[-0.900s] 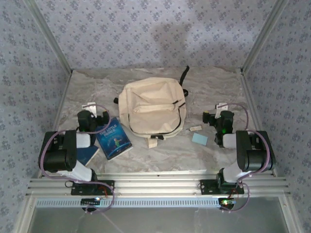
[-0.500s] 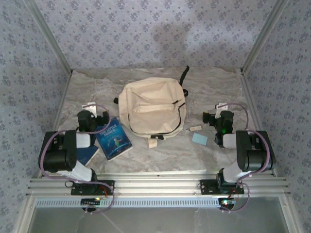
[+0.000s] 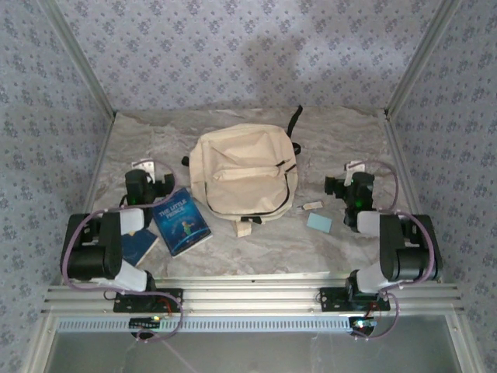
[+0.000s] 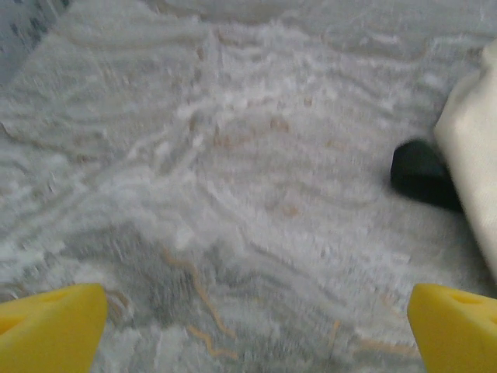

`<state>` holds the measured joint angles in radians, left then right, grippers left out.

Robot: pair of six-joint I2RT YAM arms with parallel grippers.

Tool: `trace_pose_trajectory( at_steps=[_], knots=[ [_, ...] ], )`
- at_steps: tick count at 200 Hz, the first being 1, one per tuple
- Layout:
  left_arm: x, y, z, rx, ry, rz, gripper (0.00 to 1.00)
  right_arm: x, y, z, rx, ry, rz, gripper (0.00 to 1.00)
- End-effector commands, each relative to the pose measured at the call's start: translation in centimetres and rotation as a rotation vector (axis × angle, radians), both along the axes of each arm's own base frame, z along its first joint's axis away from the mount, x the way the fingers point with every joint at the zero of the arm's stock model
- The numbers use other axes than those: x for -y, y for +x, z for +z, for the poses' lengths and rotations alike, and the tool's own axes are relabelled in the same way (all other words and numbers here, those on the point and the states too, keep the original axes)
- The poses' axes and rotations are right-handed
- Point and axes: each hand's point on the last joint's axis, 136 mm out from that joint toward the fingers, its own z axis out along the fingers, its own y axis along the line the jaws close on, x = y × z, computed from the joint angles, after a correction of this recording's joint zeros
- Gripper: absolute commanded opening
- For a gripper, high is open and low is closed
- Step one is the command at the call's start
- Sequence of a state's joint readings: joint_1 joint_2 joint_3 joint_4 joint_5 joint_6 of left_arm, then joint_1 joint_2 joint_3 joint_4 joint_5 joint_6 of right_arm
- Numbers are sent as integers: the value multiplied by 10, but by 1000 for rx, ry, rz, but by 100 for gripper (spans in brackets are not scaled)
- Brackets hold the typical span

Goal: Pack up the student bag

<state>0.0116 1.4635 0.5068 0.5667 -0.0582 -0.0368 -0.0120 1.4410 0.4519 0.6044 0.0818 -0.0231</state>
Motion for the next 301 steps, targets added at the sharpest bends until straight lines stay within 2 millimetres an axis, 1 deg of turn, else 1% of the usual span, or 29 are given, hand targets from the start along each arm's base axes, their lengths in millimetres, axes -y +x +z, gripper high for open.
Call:
trace_pose_trajectory(
  at_steps=[1, 13, 23, 30, 37, 47, 56, 66, 77, 91, 101, 110, 115, 128, 134, 156, 159, 164, 188, 190, 198, 213, 215, 229, 255, 265, 277, 286, 301],
  knots=[
    [-1, 5, 53, 56, -16, 50, 100, 6, 0, 36, -14, 12, -78, 100],
    [3, 6, 74, 87, -73, 65, 100, 4, -4, 45, -26, 50, -98, 100],
    [7, 4, 83, 72, -120, 89, 100, 5, -6, 55, -34, 104, -130, 100],
    [11, 4, 89, 60, -173, 106, 99, 5, -9, 57, -56, 151, -154, 100],
    [16, 0, 88, 22, -238, 131, 100, 6, -12, 60, -79, 198, -184, 100],
    [29, -5, 85, -27, -317, 121, 99, 3, -14, 62, -119, 258, -190, 100],
    [37, -11, 81, -66, -372, 150, 99, -11, -12, 67, -136, 320, -112, 100],
    [51, -16, 76, -94, -430, 142, 99, -25, -11, 70, -154, 395, -27, 100],
    [70, -23, 70, -113, -496, 141, 99, -39, -11, 72, -175, 470, 36, 99],
    [100, -28, 66, -127, -542, 91, 99, -57, -9, 70, -232, 544, 92, 89],
    [119, -30, 68, -141, -531, 58, 99, -69, -6, 67, -275, 595, 116, 82],
    [137, -30, 71, -145, -513, 20, 98, -79, -3, 62, -312, 639, 133, 77],
    [149, -27, 75, -144, -502, -15, 99, -85, -1, 59, -329, 662, 139, 75],
    [175, -20, 84, -153, -467, -92, 99, -99, 7, 50, -375, 705, 156, 72],
    [186, -16, 84, -170, -451, -123, 99, -106, 10, 45, -398, 727, 163, 71],
    [226, 2, 80, -229, -460, -198, 99, -129, 28, 29, -455, 797, 189, 64],
    [232, 4, 76, -240, -460, -205, 99, -132, 30, 28, -458, 804, 196, 63],
    [242, 8, 77, -242, -470, -220, 99, -138, 35, 26, -456, 814, 207, 62],
    [290, 23, 64, -275, -512, -280, 98, -162, 53, 14, -473, 811, 248, 61],
    [293, 24, 60, -285, -512, -283, 98, -164, 55, 13, -476, 810, 250, 60],
    [307, 29, 56, -299, -519, -297, 98, -169, 59, 7, -490, 810, 257, 57],
    [328, 36, 43, -335, -515, -308, 98, -177, 67, -2, -511, 824, 260, 50],
    [330, 37, 39, -343, -511, -307, 98, -177, 68, -3, -512, 826, 260, 49],
    [345, 44, 29, -366, -503, -317, 98, -179, 72, -11, -512, 832, 254, 49],
    [362, 55, 9, -406, -469, -324, 97, -177, 77, -20, -507, 821, 232, 47],
    [364, 59, -2, -426, -450, -311, 97, -176, 79, -24, -510, 817, 222, 46],
    [364, 63, -16, -452, -429, -291, 97, -176, 81, -27, -509, 816, 222, 43],
    [363, 66, -29, -473, -409, -265, 97, -177, 83, -28, -506, 835, 212, 39],
    [362, 67, -49, -516, -381, -240, 97, -179, 86, -27, -502, 845, 216, 26]
  ],
)
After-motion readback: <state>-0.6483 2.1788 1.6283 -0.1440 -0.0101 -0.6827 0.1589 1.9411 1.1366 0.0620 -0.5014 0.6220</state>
